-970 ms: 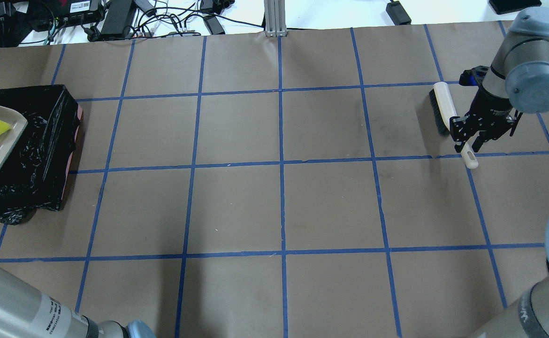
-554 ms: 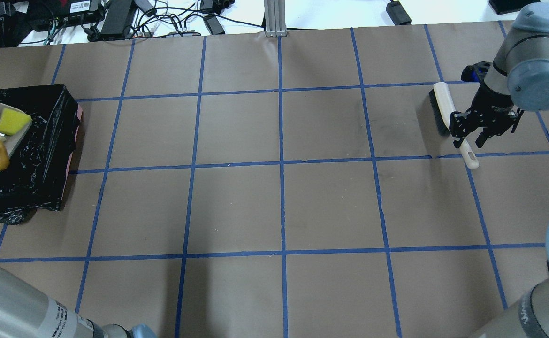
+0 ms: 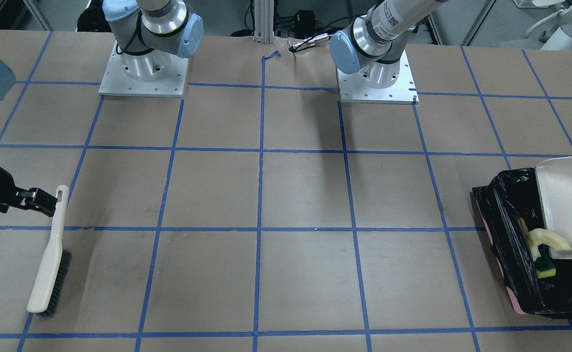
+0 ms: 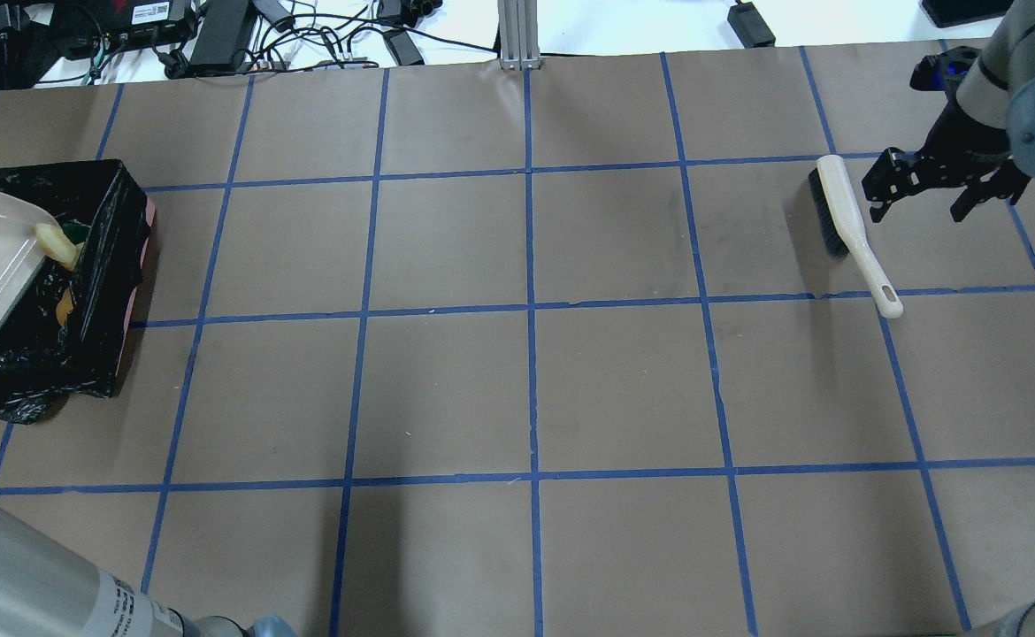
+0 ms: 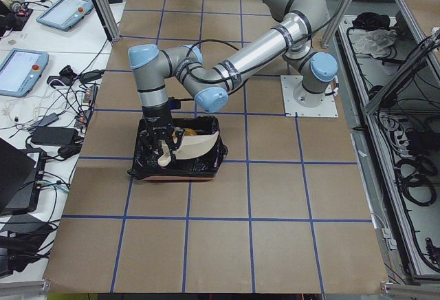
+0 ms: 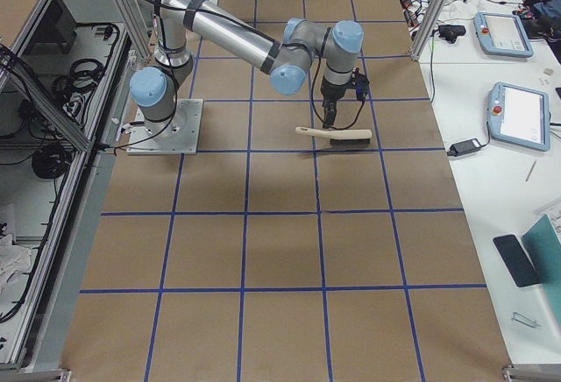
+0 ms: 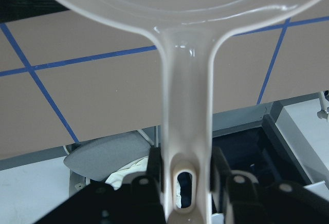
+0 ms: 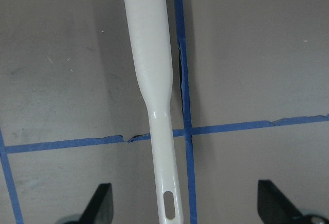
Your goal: Sweep and dump trash into bin
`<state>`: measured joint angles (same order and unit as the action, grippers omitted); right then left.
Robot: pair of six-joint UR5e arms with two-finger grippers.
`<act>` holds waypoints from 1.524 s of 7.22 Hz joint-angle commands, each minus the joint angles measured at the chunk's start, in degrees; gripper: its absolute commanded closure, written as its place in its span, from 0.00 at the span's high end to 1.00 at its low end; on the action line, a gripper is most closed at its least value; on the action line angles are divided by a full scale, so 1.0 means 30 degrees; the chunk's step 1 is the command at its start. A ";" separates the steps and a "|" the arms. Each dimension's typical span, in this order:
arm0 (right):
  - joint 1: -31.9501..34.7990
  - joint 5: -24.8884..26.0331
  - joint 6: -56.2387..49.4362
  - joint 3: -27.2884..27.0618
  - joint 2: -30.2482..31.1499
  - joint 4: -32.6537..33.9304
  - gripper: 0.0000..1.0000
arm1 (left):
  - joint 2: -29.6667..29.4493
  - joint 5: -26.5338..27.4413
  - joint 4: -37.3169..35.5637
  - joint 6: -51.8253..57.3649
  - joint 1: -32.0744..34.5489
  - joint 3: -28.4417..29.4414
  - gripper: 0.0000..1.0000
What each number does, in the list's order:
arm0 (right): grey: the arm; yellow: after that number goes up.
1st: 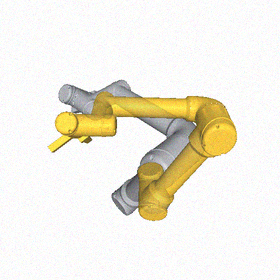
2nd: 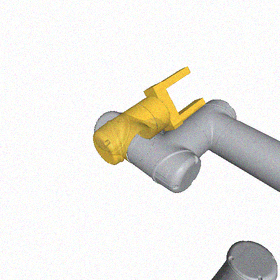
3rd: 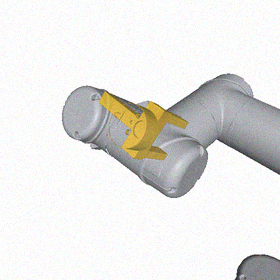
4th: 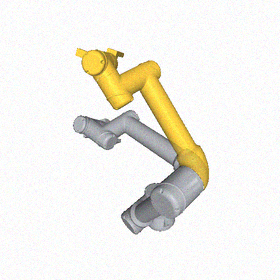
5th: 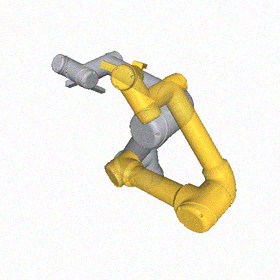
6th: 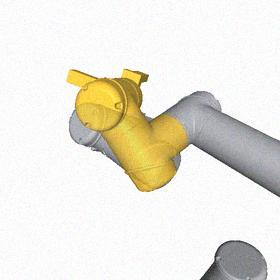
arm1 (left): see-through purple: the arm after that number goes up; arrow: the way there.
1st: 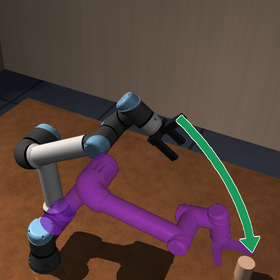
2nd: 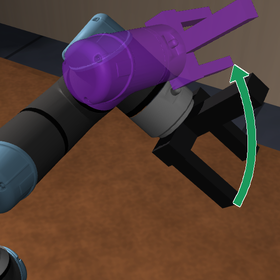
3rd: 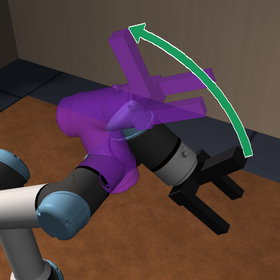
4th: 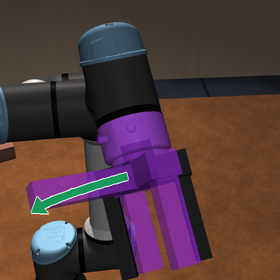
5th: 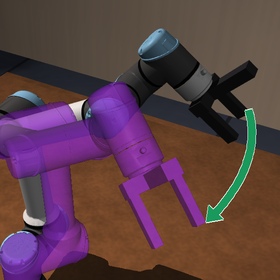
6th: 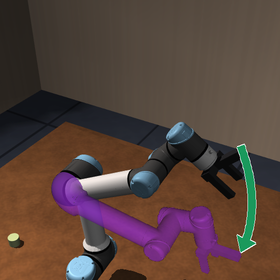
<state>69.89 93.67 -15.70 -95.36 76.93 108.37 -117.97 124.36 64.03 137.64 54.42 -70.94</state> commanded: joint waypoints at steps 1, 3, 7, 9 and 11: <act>0.0490 -0.0311 0.0049 0.0202 0.3256 -0.1891 1.00 | 0.0298 0.0060 -0.0046 0.0985 0.0113 -0.0142 0.09; 0.2650 -0.0840 0.0049 0.0204 0.5284 -0.3534 1.00 | 0.0765 -0.1016 -0.0017 0.1808 0.0055 0.0091 0.08; 0.5852 -0.0783 0.2100 0.0029 0.5002 -0.4159 1.00 | 0.2053 -0.4443 0.2932 0.2048 -0.0210 0.0823 0.05; 0.5943 -0.0696 0.2071 0.0028 0.5000 -0.4628 1.00 | 0.2290 -0.7072 0.3730 0.1670 0.0140 0.0767 0.05; 0.5943 -0.0579 0.2071 0.0028 0.5000 -0.4599 1.00 | 0.1649 -0.9132 0.4201 -0.0979 0.1335 0.0475 0.06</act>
<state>87.68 91.64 -9.50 -95.27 91.93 94.62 -112.05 100.64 75.75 139.95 56.11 -68.99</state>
